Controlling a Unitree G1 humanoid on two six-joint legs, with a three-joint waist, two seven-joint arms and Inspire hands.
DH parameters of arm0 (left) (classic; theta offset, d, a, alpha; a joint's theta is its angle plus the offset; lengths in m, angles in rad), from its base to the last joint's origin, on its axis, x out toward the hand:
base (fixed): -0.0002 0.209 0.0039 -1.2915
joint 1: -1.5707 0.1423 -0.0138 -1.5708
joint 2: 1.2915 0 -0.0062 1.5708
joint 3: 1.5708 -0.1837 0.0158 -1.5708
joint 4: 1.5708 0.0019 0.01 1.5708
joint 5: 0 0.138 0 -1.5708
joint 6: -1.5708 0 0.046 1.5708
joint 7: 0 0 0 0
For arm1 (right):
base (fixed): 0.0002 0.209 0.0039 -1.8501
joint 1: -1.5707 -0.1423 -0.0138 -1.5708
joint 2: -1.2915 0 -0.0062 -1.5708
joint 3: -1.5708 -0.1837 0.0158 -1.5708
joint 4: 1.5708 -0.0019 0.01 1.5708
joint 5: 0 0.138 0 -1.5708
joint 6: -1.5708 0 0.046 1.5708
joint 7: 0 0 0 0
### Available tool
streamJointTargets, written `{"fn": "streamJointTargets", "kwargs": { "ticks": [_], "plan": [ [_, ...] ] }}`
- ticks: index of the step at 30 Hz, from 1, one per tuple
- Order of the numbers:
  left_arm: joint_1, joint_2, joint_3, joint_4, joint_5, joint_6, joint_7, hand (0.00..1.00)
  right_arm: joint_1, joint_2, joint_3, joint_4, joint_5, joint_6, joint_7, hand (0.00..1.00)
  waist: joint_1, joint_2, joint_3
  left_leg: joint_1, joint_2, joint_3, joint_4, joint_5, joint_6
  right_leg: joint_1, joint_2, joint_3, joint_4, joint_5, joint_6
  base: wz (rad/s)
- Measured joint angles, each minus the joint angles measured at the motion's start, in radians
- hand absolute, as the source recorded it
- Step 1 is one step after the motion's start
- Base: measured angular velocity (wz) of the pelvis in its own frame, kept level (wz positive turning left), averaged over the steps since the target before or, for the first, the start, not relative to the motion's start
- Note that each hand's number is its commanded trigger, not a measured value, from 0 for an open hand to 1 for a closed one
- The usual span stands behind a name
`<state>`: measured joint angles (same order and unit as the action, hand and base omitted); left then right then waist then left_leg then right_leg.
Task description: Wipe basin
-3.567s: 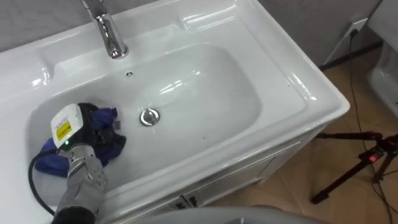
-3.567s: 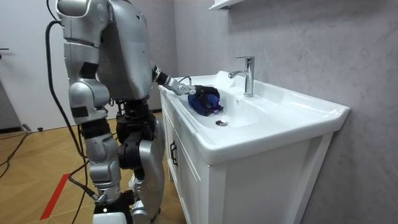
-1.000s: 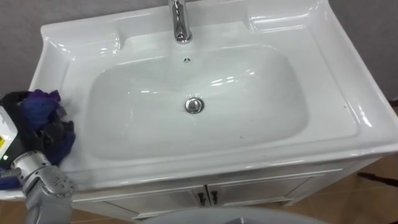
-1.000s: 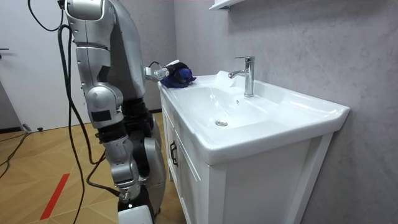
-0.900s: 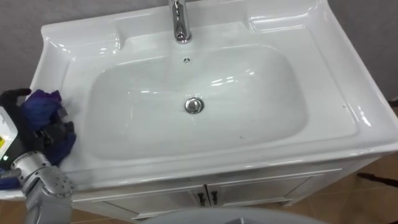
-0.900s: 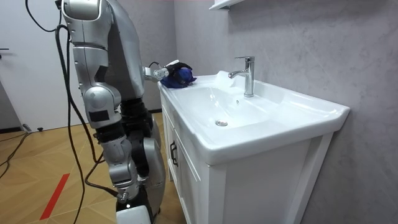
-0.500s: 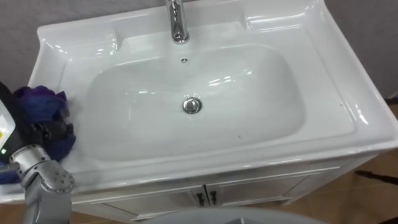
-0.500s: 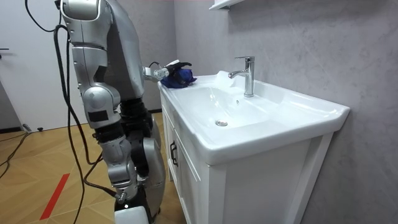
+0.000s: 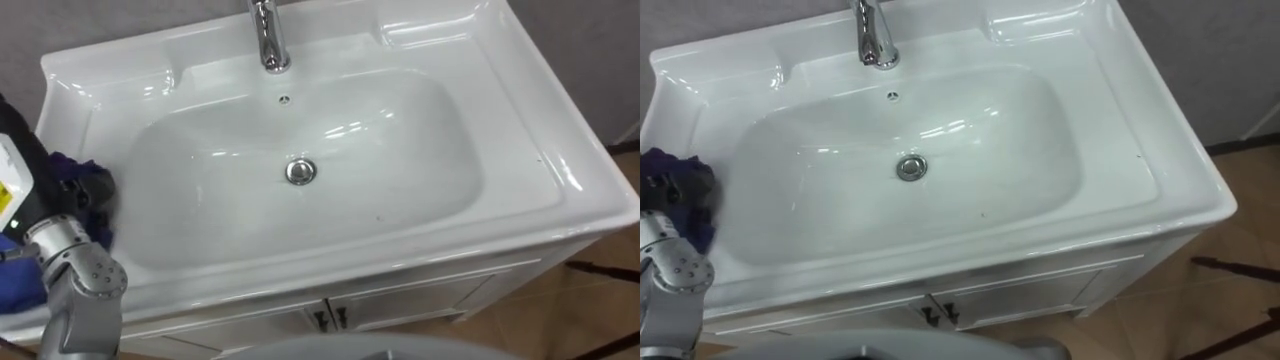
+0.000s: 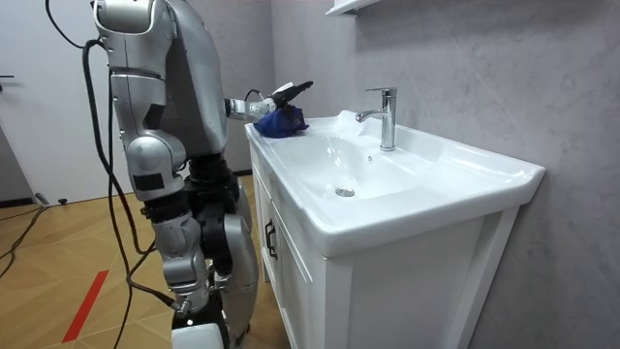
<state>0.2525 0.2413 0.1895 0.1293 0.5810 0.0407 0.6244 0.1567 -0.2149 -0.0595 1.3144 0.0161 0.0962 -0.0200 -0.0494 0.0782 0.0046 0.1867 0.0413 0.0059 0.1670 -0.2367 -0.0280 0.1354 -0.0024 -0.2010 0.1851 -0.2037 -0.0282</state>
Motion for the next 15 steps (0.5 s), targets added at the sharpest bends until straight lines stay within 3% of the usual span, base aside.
{"fn": "streamJointTargets", "kwargs": {
  "ticks": [5,15],
  "plan": [
    [-0.01,0.0,0.002,-0.037,-0.021,-0.021,0.006,0.0,-0.002,0.001,0.0,-0.001,0.001,-0.011,-0.008,0.0,0.001,-0.001,-0.0002,-0.001,0.0,0.006,-0.001,0.0,0.0,-0.007,0.002,0.006,0.002,0.0,0.0,-0.04],
    [-0.018,0.001,0.003,-0.095,-0.292,-0.039,0.05,0.0,-0.019,0.0,-0.002,-0.004,0.016,-0.014,-0.033,0.0,0.002,-0.006,0.0005,-0.004,0.0,0.021,-0.004,0.0,0.0,-0.009,0.004,0.008,-0.002,0.0,0.001,-0.02]
  ]
}}
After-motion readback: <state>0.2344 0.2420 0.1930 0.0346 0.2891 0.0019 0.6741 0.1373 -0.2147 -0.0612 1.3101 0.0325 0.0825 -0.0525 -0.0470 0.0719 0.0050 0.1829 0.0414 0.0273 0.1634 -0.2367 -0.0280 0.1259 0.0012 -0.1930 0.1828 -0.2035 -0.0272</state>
